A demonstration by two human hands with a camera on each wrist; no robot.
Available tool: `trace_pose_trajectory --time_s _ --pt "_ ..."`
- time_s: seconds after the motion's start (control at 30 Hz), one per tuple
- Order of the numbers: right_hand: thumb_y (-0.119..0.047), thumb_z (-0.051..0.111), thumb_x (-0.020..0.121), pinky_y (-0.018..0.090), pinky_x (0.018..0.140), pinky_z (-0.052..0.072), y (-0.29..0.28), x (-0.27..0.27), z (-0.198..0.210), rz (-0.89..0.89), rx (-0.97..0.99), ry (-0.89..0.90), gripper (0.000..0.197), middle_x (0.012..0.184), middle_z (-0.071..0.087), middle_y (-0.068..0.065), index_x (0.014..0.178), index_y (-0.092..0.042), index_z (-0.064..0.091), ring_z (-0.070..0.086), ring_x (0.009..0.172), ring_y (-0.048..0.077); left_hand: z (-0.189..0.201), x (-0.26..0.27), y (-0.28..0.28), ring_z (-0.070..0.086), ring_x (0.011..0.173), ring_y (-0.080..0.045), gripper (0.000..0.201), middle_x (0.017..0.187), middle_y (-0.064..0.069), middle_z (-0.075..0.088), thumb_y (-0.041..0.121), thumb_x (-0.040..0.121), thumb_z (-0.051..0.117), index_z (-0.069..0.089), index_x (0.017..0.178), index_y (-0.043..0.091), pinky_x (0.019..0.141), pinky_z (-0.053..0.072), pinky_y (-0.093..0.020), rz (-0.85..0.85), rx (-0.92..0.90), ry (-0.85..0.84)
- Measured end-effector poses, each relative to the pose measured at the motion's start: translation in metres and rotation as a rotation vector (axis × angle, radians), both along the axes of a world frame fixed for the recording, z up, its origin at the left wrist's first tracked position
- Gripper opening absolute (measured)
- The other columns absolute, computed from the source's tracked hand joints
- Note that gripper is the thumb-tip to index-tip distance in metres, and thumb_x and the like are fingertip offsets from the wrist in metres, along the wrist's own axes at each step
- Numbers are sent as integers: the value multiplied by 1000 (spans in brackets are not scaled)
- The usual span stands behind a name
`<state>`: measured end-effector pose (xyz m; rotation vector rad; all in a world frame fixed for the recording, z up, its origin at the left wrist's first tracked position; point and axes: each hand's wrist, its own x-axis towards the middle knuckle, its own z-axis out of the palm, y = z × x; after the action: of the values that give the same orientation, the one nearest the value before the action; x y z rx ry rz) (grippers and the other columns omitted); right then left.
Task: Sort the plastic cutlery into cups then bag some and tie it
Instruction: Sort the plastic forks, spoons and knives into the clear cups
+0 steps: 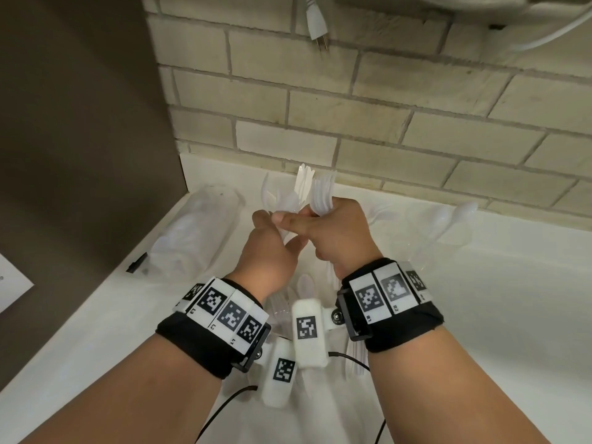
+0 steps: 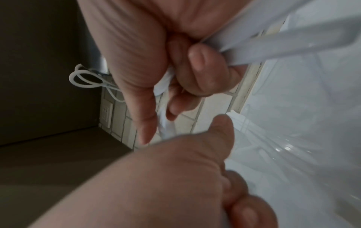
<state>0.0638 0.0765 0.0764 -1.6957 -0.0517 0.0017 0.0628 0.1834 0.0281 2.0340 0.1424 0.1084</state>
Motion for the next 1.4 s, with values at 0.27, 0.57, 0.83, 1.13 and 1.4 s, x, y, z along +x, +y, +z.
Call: trace_pose_trajectory --time_s 0.27,0.57,0.83,1.13,1.4 --pt "-17 75 81 14 41 34 -7 7 -4 -6 -37 18 20 64 58 -2 82 -2 62 48 46 4 2 -6 2 50 77 -9 30 90 8 49 25 94 56 32 109 16 65 42 -24 -147 -280 -44" --pt "-25 53 96 24 46 35 -20 14 -12 -56 -73 16 7 90 72 7 91 -21 52 47 48 8 4 -8 4 50 68 -14 19 80 -1 50 19 101 41 57 92 16 66 44 -31 -129 -784 121" --pt "-21 43 101 31 73 44 -67 41 22 -266 1 -256 16 79 65 -6 92 -26 55 57 78 11 4 -9 4 54 46 -14 20 78 0 51 29 100 42 53 91 15 54 47 -30 -112 -734 138" --pt "-18 43 100 40 84 49 -86 94 -5 -340 46 -263 12 86 63 -7 96 -26 50 56 83 11 2 -7 -3 37 49 -9 24 73 1 42 28 100 42 54 111 10 46 36 -24 -183 -671 134" --pt "-10 58 92 16 75 44 -86 101 -31 -303 25 -177 25 93 63 0 114 -15 48 55 80 7 0 -3 -8 39 52 -11 25 73 1 42 26 101 41 58 110 10 52 39 -27 -203 -641 149"
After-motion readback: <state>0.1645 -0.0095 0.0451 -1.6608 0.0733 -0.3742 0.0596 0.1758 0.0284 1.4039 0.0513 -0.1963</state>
